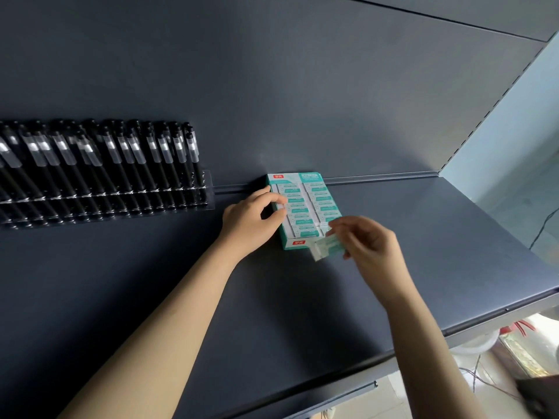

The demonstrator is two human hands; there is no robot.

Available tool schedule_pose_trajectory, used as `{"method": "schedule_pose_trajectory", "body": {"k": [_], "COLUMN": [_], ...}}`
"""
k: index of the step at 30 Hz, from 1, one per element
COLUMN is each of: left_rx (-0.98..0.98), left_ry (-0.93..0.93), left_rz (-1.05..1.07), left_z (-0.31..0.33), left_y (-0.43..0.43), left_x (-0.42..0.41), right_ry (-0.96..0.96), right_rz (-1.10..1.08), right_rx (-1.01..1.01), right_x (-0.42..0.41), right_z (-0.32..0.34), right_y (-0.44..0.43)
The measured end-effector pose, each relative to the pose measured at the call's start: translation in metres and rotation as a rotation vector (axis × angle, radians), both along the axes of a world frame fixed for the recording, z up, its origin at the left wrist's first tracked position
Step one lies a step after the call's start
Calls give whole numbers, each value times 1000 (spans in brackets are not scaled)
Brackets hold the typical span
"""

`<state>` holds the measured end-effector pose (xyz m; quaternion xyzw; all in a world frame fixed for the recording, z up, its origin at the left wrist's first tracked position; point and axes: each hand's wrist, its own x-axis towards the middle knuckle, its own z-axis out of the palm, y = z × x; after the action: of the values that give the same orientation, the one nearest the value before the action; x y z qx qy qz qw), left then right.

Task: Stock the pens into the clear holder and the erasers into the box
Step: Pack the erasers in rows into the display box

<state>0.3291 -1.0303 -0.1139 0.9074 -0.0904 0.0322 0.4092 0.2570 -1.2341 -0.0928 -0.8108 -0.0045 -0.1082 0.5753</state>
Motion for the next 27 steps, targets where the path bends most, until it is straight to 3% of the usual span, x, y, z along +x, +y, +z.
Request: {"method": "schedule_pose_trajectory", "body": {"k": [8, 16, 23, 27], "left_rx": [138, 162, 147, 147], "left_ry": [-11, -1, 1, 6], "left_rz": [-64, -74, -87, -87], "left_z": [-2, -7, -9, -8], "left_y": [-4, -3, -2, -2], "left_x": [-2, 1, 3, 2], "right_ry": [10, 183, 74, -3], "right_rz": [-138, 81, 90, 81], "right_rx": [62, -134, -374, -271], "right_x": [35, 38, 42, 34], "right_z": [6, 8, -1, -13], "right_y": [-32, -42, -47, -40]}}
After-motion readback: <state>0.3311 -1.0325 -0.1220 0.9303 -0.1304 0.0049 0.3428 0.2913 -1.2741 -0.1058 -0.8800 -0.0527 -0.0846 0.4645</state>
